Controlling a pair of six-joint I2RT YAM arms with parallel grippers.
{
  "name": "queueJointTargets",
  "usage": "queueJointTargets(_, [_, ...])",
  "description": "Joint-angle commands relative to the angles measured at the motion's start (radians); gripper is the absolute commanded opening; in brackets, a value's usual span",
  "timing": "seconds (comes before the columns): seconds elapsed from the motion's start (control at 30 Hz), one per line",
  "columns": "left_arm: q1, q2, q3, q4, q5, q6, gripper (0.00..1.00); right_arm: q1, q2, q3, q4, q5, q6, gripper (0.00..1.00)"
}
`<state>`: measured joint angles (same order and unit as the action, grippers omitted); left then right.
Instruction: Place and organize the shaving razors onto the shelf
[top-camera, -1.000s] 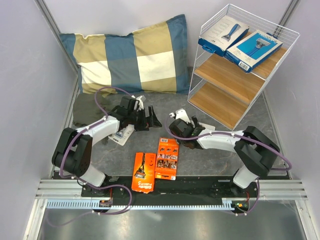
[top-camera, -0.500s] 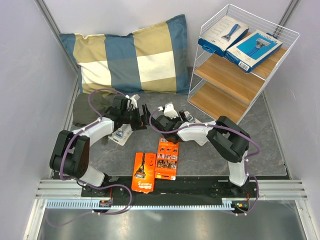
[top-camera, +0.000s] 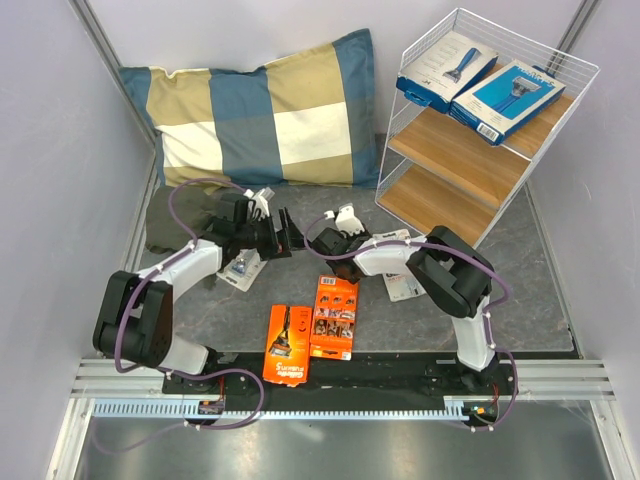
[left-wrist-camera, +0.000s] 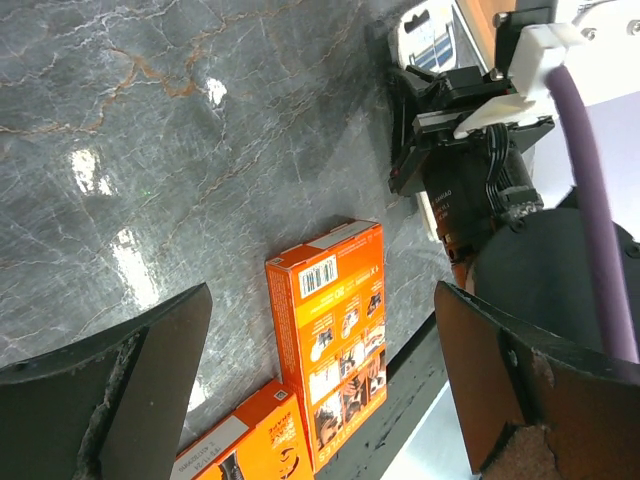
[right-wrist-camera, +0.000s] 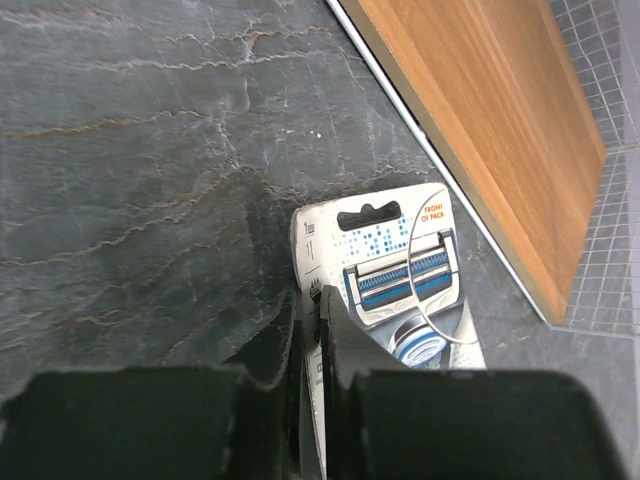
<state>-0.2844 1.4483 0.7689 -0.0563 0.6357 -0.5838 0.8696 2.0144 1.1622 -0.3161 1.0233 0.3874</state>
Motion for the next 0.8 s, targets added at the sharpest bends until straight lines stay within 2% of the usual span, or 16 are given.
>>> queueJointTargets(0.0, [0.008,-0.037,-0.011,0.036,0.033,-0.011,1.00,-0.001,0.009,-0.025,-0.072,-0.129,0.033,0.03])
queueJointTargets(0.07, [0.008,-0.048,-0.017,0.038,0.025,-0.005,1.00,0.005,-0.028,-0.030,-0.072,-0.132,0.019,0.00])
queueJointTargets(0.37, [0.010,-0.112,-0.048,0.096,0.059,0.033,1.00,0.039,-0.287,-0.064,-0.075,-0.241,-0.010,0.00])
queueJointTargets(0.6, [0.010,-0.160,-0.105,0.249,0.142,0.009,1.00,0.039,-0.572,-0.122,-0.008,-0.437,-0.038,0.00])
queueJointTargets(0.77, [0.010,-0.201,-0.171,0.452,0.231,-0.057,1.00,0.039,-0.805,-0.173,0.058,-0.526,-0.028,0.00])
